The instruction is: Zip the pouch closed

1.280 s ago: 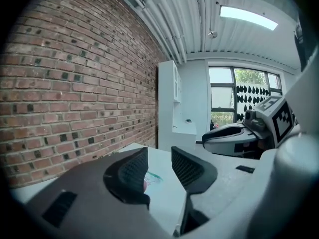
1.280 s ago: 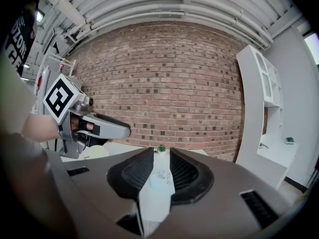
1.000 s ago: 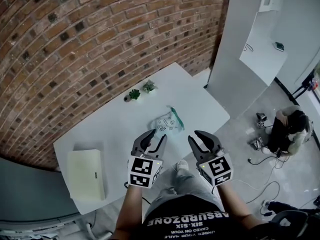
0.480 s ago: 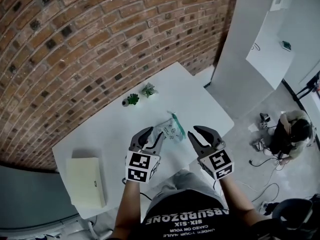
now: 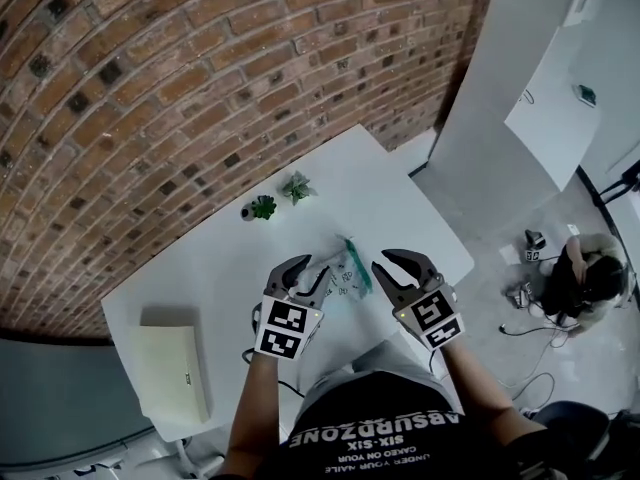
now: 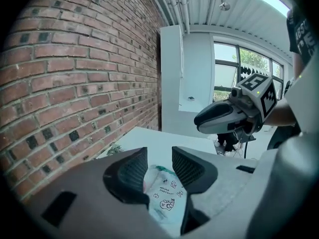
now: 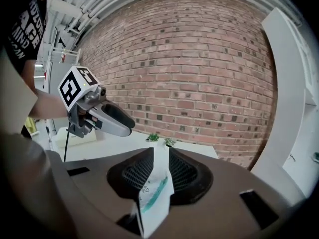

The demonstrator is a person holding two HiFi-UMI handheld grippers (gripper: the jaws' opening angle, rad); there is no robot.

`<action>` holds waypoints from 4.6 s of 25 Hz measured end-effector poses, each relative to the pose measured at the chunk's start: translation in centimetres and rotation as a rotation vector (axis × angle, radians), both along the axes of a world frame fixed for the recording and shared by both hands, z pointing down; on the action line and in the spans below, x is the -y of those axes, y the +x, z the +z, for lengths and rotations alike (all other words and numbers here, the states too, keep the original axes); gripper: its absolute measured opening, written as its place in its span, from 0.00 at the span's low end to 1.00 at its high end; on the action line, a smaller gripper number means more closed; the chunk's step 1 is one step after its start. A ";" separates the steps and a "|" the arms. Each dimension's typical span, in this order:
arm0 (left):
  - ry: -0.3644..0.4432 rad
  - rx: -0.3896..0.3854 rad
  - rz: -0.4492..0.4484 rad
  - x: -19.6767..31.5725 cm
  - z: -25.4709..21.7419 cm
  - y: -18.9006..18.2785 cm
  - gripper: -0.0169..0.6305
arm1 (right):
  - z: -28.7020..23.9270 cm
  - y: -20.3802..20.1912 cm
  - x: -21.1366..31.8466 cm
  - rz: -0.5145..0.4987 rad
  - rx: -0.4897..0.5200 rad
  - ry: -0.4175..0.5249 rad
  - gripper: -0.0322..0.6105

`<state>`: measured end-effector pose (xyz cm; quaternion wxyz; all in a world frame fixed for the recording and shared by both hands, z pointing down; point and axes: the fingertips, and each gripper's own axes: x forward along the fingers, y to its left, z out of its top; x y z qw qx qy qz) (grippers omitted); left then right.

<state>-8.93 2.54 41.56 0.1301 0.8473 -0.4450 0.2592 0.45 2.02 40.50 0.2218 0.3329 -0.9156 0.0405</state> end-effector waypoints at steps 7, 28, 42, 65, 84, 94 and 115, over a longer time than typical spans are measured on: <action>-0.089 0.074 0.055 2.8 4.4 0.7 0.23 | 4.0 -0.9 2.9 -0.103 -0.082 -0.056 0.17; -0.250 0.168 0.226 9.7 14.7 2.4 0.23 | 16.8 -2.7 10.0 -0.309 -0.305 -0.189 0.17; -0.331 0.458 0.483 11.0 22.0 3.1 0.23 | 22.7 -3.6 10.7 -0.526 -0.497 -0.148 0.17; -0.395 0.516 0.696 10.6 24.8 4.6 0.08 | 25.6 -4.6 9.5 -0.678 -0.607 -0.164 0.06; -0.469 0.407 0.490 11.1 25.6 4.0 0.06 | 25.3 -4.2 9.2 -0.604 -0.590 -0.202 0.05; -0.483 0.394 0.471 11.1 25.4 4.2 0.06 | 25.2 -4.2 9.1 -0.628 -0.619 -0.209 0.05; -0.484 0.368 0.419 11.1 25.5 4.1 0.06 | 25.2 -3.6 8.3 -0.625 -0.653 -0.266 0.05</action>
